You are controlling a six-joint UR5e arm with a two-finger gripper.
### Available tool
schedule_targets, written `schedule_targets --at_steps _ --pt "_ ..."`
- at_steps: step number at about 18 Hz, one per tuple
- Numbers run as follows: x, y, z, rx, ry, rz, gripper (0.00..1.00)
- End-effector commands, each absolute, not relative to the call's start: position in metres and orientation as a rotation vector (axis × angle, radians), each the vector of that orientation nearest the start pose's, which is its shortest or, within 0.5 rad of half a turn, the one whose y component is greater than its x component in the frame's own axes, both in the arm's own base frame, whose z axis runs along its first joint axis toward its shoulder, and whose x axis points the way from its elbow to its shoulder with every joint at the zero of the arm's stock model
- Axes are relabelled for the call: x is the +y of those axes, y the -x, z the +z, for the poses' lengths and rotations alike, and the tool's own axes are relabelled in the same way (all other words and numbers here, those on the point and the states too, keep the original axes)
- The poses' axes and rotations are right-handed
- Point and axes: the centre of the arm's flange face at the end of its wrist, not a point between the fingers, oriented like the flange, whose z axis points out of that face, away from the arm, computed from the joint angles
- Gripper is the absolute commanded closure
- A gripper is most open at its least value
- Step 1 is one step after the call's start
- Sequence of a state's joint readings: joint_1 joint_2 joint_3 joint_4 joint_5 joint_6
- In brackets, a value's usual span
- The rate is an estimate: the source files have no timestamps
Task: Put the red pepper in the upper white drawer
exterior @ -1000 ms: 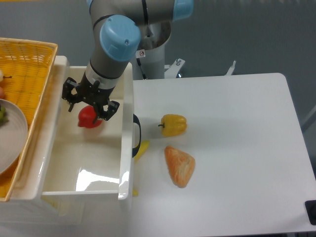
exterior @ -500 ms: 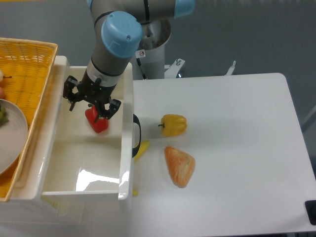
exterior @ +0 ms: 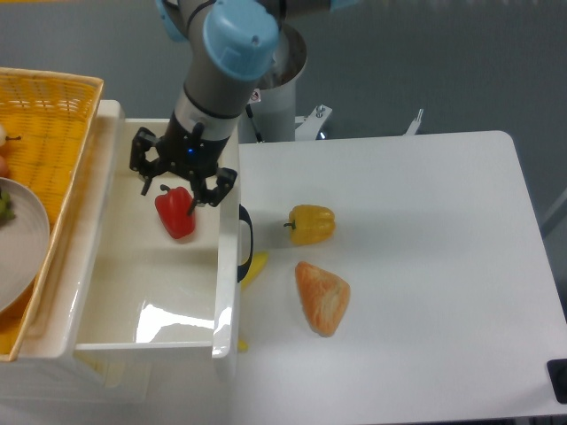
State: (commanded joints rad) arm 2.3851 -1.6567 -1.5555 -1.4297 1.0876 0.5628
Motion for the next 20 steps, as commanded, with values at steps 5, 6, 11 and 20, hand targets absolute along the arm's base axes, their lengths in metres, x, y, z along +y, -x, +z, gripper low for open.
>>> schedule_targets --at_steps 5,6,11,20 --pt "0.468 0.311 0.478 -0.325 2.703 -0.404 0.23" --pt "0.463 0.319 0.478 -0.306 2.700 -0.388 0.18" --pt "0.443 0.353 0.474 -0.255 2.702 -0.338 0.02" --pt "0.430 0.397 0.442 -0.047 2.840 -0.144 0.00"
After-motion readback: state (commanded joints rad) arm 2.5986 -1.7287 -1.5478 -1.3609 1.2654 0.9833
